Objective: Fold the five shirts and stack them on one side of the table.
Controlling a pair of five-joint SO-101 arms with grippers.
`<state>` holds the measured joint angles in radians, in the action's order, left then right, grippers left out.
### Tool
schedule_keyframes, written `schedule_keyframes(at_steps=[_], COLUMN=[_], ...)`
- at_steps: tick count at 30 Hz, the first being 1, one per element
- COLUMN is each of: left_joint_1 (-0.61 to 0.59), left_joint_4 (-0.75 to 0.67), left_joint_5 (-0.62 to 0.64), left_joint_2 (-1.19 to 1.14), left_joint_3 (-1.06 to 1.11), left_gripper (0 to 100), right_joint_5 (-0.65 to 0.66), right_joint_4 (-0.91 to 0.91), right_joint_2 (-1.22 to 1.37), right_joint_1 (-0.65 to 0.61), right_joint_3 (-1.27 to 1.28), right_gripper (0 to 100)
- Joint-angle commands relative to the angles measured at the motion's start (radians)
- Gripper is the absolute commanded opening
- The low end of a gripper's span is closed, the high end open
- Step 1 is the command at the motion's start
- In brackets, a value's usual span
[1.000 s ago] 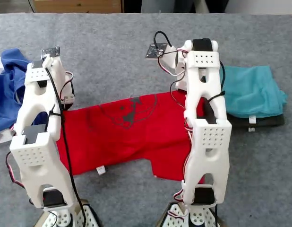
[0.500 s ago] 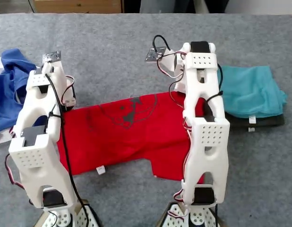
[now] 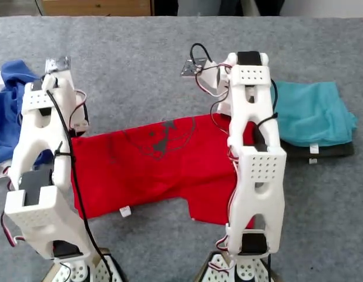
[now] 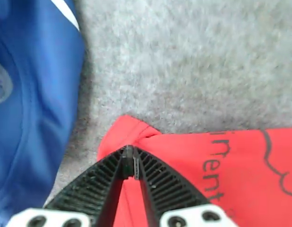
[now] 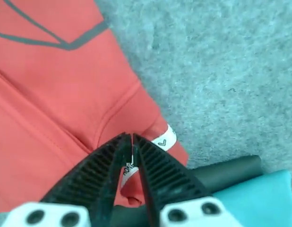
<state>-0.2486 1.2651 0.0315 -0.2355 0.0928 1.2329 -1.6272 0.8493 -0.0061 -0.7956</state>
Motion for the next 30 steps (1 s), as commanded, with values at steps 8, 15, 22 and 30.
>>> schedule_keyframes(at_steps=[8, 15, 22, 30], left_joint_1=[-0.021, -0.068, -0.166, -0.213], left_joint_4=[-0.206, -0.212, -0.212, -0.253], left_joint_5=[0.008, 0.046, 0.078, 0.103], left_joint_2=[-0.089, -0.074, -0.052, -0.005], left_joint_3=[0.107, 0.084, 0.084, 0.082], left_gripper=[3, 3, 3, 3], right_joint_5=[-0.006, 0.035, 0.035, 0.035], right_joint_4=[0.009, 0.006, 0.002, 0.002], right_joint_2=[0.067, 0.143, 0.174, 0.176], right_joint_1=[-0.044, -0.046, -0.041, -0.041], right_joint_3=[-0.045, -0.045, -0.045, -0.045], right_gripper=[1.5, 1.5, 1.5, 1.5])
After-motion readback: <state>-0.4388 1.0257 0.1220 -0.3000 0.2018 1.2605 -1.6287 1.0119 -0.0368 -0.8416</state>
